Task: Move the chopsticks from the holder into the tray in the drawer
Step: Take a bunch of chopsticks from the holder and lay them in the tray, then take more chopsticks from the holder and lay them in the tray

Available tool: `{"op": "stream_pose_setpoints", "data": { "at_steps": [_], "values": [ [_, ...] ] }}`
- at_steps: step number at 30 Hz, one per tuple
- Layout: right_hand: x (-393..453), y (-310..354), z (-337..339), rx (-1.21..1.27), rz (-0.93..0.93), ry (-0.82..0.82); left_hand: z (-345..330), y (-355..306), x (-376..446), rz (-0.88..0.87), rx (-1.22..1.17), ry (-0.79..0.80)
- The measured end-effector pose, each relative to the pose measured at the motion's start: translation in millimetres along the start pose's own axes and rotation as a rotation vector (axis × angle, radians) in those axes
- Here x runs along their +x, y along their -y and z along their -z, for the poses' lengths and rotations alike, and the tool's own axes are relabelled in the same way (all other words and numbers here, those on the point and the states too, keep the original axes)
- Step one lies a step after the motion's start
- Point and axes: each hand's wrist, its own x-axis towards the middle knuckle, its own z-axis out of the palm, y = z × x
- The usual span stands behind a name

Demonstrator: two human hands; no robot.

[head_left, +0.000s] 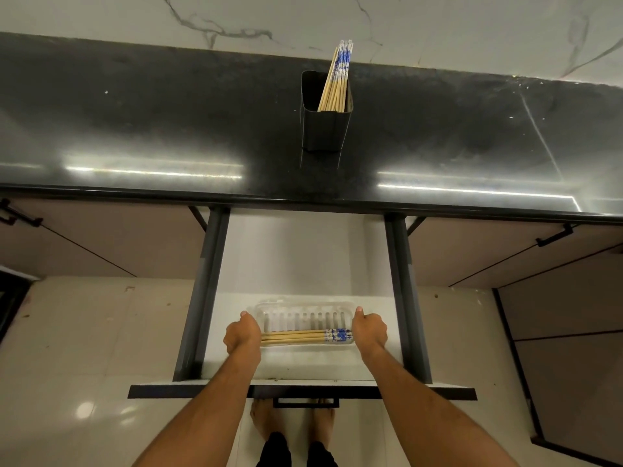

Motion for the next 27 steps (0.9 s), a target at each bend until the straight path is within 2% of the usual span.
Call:
{"op": "stream_pose_setpoints", "data": {
  "at_steps": [6,13,18,20,27],
  "values": [
    [0,-1,-2,-0.082,0.012,-0.039,-3,-6,-10,-0.109,0.111,0.015],
    [1,-1,-4,-0.132,0.013,-0.07,-3,-3,-8,-0.15,0.208,0.019],
    [-2,7,3,-0.217,0.093,-0.068,4,-13,-8,-0.246,0.291,0.001],
    [-2,20,14,-0.225,0.191,-0.104,8,-25,-13,-0.389,0.335,-0.023],
    [-8,108,71,-0.418,0.734,-0.335,23,-120,-37,-1.105,0.444,-0.13]
  ]
}}
